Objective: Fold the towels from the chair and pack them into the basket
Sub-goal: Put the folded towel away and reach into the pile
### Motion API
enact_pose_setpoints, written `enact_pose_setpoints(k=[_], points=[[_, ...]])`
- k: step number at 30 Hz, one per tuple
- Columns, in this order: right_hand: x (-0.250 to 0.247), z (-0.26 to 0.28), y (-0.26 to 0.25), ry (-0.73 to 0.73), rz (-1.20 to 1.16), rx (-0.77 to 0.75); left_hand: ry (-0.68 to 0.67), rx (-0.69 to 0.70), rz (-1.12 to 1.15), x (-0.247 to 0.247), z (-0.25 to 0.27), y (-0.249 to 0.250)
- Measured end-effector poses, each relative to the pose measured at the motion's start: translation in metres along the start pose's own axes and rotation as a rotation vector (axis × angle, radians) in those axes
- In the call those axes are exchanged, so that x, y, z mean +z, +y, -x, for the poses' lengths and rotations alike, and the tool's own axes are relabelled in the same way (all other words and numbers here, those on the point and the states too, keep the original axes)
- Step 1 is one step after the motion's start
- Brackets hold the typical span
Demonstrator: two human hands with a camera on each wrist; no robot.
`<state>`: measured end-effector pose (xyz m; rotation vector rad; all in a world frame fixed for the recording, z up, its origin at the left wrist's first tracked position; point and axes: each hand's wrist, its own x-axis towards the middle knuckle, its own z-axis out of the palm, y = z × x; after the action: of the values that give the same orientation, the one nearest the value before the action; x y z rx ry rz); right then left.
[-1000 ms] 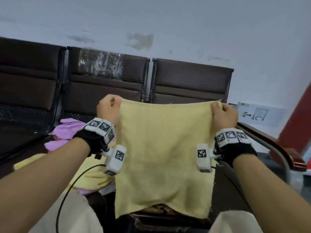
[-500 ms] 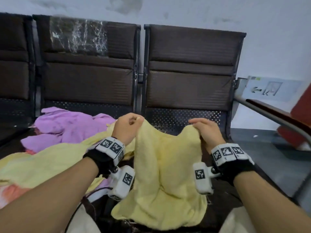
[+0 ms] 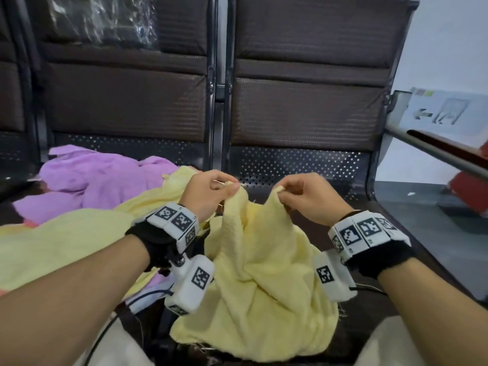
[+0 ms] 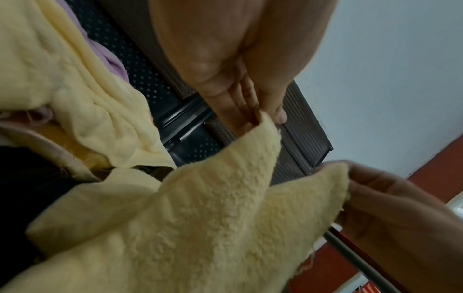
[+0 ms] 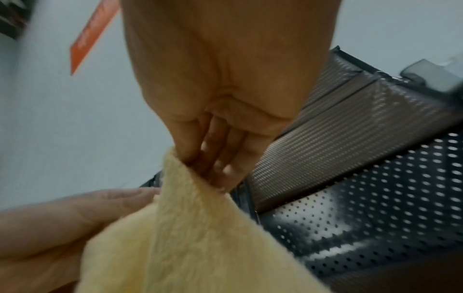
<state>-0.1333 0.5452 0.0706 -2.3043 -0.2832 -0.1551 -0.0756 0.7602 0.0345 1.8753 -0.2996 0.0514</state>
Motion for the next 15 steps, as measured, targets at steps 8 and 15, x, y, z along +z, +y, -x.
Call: enact_pose_setpoints(k=[8,15], points=[[0.017,0.006,-0.017,0.027,0.016,-0.099,-0.238,-0.099,0.176,0.005,0.017,0.02],[0.031,0.005,-0.011,0.032,0.023,-0.045,-0.354,-0.145,0.27,0.005,0.029,0.031]])
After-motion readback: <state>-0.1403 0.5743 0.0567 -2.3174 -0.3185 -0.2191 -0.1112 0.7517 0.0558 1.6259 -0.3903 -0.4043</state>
